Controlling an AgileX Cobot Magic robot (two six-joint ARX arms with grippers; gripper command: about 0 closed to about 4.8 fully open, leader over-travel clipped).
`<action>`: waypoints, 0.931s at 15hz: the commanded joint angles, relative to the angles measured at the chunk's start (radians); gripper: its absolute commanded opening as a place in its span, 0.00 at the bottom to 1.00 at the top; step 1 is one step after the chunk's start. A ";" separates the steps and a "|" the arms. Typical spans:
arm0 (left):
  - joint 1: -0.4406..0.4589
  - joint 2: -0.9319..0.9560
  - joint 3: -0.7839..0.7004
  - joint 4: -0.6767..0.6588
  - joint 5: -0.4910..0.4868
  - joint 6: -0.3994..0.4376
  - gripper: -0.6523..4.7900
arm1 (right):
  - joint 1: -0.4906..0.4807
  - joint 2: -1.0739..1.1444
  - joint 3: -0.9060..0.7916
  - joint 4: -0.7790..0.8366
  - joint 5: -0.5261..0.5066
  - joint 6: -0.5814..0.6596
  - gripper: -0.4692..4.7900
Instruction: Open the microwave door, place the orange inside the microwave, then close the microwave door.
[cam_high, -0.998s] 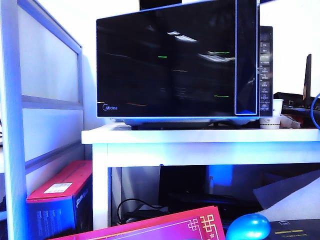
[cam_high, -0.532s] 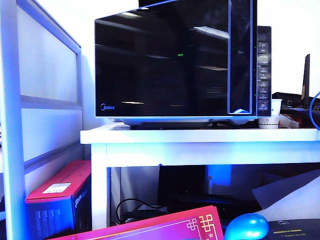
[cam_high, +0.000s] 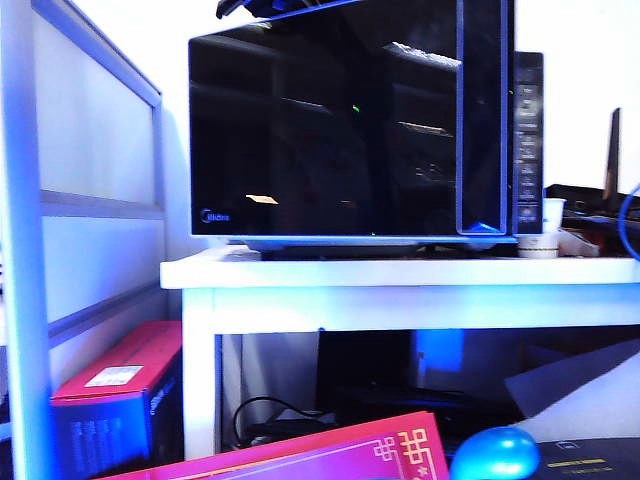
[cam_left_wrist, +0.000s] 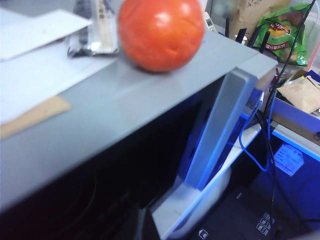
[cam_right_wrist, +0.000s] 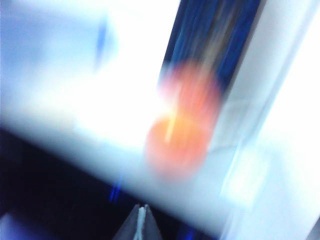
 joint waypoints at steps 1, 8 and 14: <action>-0.001 0.008 0.005 -0.014 -0.001 -0.004 0.11 | -0.003 0.006 -0.002 -0.028 0.131 -0.027 0.11; -0.005 0.008 0.006 -0.045 0.000 -0.003 0.11 | -0.003 0.031 -0.003 -0.252 0.264 -0.144 0.11; -0.006 0.005 0.058 -0.047 -0.003 0.000 0.11 | -0.003 0.034 -0.003 -0.348 0.089 -0.171 0.10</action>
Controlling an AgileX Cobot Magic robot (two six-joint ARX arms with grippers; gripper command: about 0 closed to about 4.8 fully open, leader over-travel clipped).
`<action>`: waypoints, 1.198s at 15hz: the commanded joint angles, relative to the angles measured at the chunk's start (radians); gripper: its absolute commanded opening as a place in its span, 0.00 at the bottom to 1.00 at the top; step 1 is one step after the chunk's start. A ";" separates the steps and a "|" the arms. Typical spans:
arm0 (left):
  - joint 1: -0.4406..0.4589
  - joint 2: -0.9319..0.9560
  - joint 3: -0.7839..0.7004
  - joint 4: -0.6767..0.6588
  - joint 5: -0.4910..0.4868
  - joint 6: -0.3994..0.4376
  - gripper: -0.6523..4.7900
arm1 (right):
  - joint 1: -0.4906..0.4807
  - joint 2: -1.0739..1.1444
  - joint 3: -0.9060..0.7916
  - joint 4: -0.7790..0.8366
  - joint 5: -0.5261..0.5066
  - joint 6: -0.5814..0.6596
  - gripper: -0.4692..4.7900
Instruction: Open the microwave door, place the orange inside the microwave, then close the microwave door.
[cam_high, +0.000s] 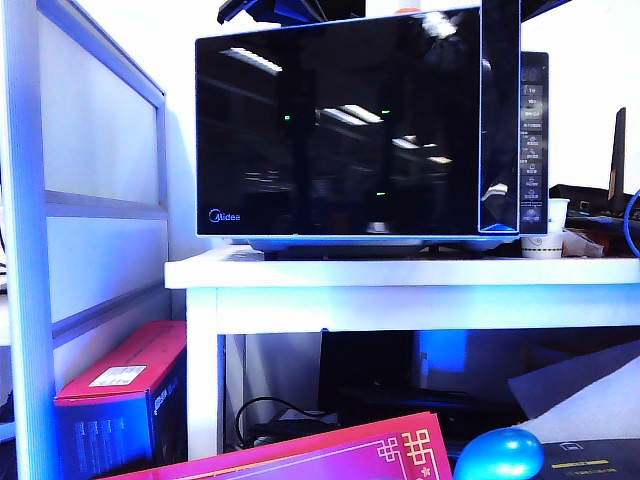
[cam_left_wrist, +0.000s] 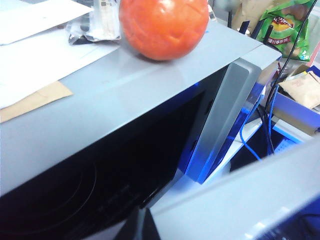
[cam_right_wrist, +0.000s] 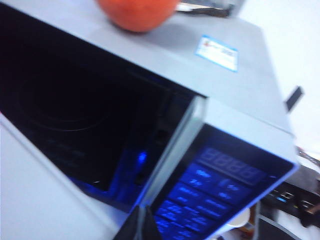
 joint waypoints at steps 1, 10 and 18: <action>-0.003 -0.001 0.083 -0.016 -0.002 0.000 0.11 | 0.005 -0.003 0.004 -0.009 -0.139 0.000 0.10; -0.005 -0.011 0.341 -0.147 -0.040 0.005 0.11 | 0.005 -0.027 0.005 0.063 -0.619 0.013 0.10; -0.005 -0.011 0.341 -0.177 -0.056 0.031 0.11 | 0.008 -0.042 0.003 0.053 -0.098 -0.125 0.09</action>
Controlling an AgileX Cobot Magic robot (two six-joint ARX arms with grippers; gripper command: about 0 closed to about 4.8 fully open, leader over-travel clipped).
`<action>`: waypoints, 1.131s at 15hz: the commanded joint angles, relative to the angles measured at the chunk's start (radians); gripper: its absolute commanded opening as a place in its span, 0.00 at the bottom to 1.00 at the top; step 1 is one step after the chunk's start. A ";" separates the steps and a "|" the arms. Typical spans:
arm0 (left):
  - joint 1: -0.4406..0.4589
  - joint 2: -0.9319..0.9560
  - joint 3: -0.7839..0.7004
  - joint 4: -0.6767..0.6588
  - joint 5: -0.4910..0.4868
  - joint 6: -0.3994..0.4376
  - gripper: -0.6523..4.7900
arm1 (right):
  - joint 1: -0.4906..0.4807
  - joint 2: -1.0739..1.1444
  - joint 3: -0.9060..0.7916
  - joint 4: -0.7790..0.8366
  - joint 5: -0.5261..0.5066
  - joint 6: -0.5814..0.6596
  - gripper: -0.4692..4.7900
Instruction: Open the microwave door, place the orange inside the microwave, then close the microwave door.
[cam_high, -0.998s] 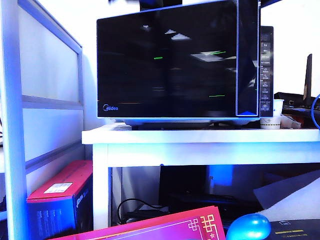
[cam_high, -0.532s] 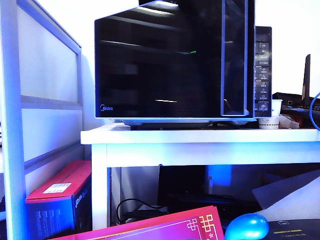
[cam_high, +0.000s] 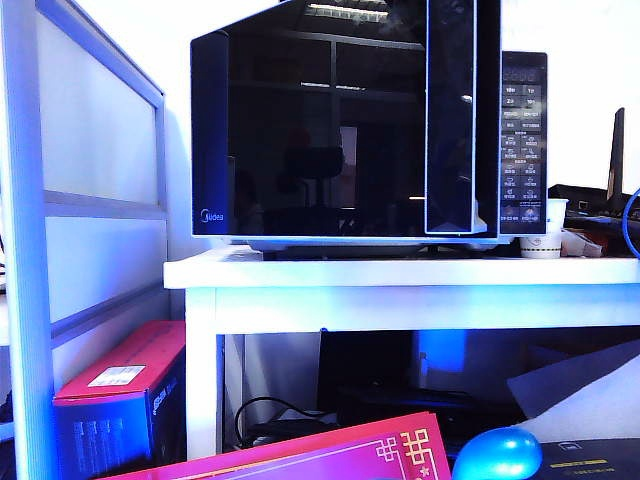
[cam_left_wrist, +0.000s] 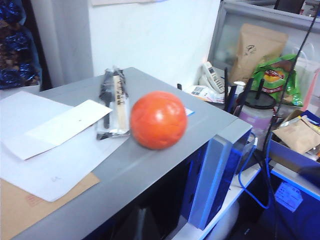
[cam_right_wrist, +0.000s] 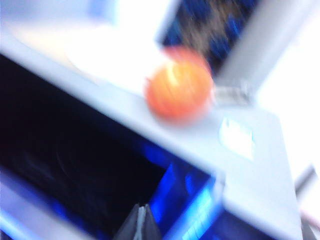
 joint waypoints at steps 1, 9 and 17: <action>-0.002 -0.005 0.003 0.011 -0.001 0.008 0.11 | 0.007 0.005 0.003 -0.116 0.066 -0.158 0.09; -0.002 -0.005 0.003 0.013 -0.002 0.008 0.11 | 0.025 0.005 0.003 -0.211 -0.372 -0.213 0.09; -0.002 -0.005 0.003 0.005 -0.008 0.008 0.11 | 0.058 -0.010 0.003 -0.211 -0.455 -0.145 0.09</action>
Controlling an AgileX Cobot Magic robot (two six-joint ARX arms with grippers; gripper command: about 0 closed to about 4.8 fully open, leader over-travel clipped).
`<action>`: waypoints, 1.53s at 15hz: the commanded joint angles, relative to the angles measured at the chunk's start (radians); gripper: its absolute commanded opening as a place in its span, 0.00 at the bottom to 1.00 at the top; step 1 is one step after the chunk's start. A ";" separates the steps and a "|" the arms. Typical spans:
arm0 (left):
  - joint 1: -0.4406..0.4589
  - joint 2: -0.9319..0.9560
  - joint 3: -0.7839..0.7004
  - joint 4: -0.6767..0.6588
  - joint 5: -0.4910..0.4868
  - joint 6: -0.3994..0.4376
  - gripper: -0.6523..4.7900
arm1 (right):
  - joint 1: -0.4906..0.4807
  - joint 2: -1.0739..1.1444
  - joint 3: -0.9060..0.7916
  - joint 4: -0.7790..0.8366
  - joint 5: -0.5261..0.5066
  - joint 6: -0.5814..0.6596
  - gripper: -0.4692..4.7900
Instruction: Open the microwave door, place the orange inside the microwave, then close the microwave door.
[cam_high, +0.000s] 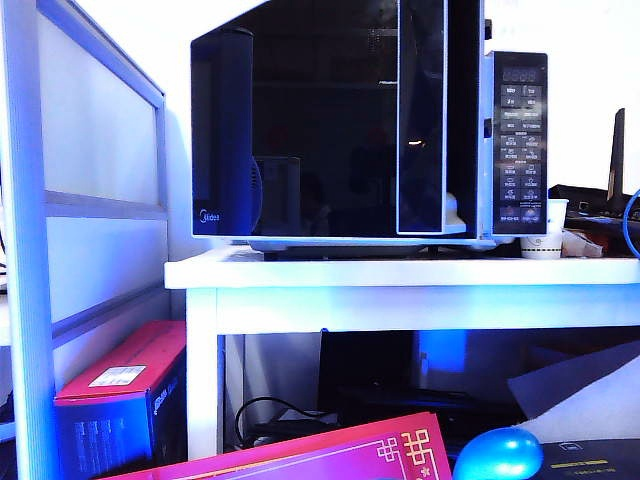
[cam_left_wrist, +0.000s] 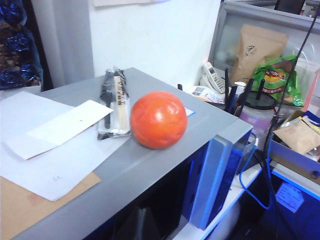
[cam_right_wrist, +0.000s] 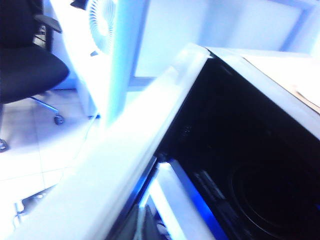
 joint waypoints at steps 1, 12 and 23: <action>0.000 -0.005 0.003 0.000 -0.003 0.008 0.11 | -0.003 -0.027 0.003 0.002 0.181 0.006 0.09; 0.000 -0.005 0.003 -0.008 -0.003 0.007 0.11 | 0.016 -0.046 0.003 -0.256 0.087 -0.080 0.09; -0.006 0.011 0.002 -0.336 -0.025 0.071 0.11 | 0.047 -0.086 0.003 0.158 0.388 0.065 0.09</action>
